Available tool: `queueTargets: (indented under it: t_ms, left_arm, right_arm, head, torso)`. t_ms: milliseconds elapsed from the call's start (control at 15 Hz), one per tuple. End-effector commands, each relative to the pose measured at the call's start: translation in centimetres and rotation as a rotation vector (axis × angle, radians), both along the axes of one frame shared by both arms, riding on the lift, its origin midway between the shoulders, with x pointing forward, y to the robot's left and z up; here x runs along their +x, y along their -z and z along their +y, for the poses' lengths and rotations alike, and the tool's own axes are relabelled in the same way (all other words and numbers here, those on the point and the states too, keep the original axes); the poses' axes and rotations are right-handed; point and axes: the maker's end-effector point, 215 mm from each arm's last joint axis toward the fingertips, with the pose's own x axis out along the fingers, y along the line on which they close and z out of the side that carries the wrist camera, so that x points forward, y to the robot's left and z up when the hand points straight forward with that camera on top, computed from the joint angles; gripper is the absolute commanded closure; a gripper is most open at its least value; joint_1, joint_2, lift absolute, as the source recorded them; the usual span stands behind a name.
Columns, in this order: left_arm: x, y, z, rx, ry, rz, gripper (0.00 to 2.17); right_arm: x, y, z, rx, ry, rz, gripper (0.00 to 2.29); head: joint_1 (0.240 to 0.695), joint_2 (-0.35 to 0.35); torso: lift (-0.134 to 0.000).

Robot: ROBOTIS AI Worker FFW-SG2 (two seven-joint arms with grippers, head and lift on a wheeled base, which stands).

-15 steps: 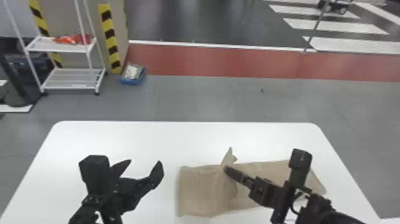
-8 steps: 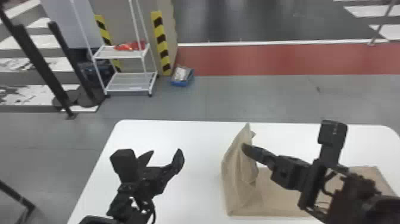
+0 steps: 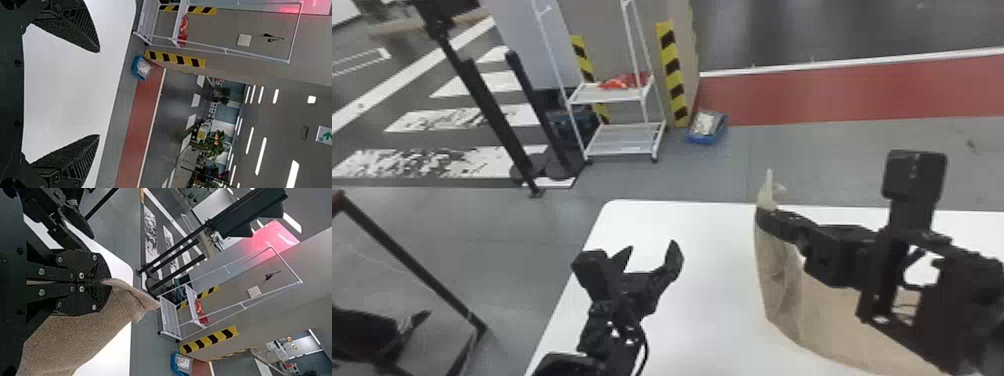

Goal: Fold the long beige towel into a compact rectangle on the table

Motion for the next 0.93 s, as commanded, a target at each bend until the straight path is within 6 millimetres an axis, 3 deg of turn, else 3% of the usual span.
queueTargets:
  t_ms: [0, 600, 867]
  left_arm:
    - [0.0, 0.1, 0.3, 0.000, -0.006, -0.005, 0.12]
    - [-0.6, 1.2, 0.8, -0.009, -0.002, 0.008, 0.12]
    - [-0.7, 1.4, 0.5, -0.011, 0.005, 0.011, 0.12]
  right_arm:
    - [0.0, -1.4, 2.0, -0.016, -0.032, -0.037, 1.21]
    - [-0.3, -4.5, 7.0, -0.092, -0.091, -0.147, 1.21]
    - [-0.6, -5.0, 7.7, -0.092, -0.102, -0.156, 1.21]
  head:
    - [0.695, 0.319]
    - [0.695, 0.350]
    - [0.695, 0.350]
  torso:
    - [0.000]
    - [0.000]
    - [0.000]
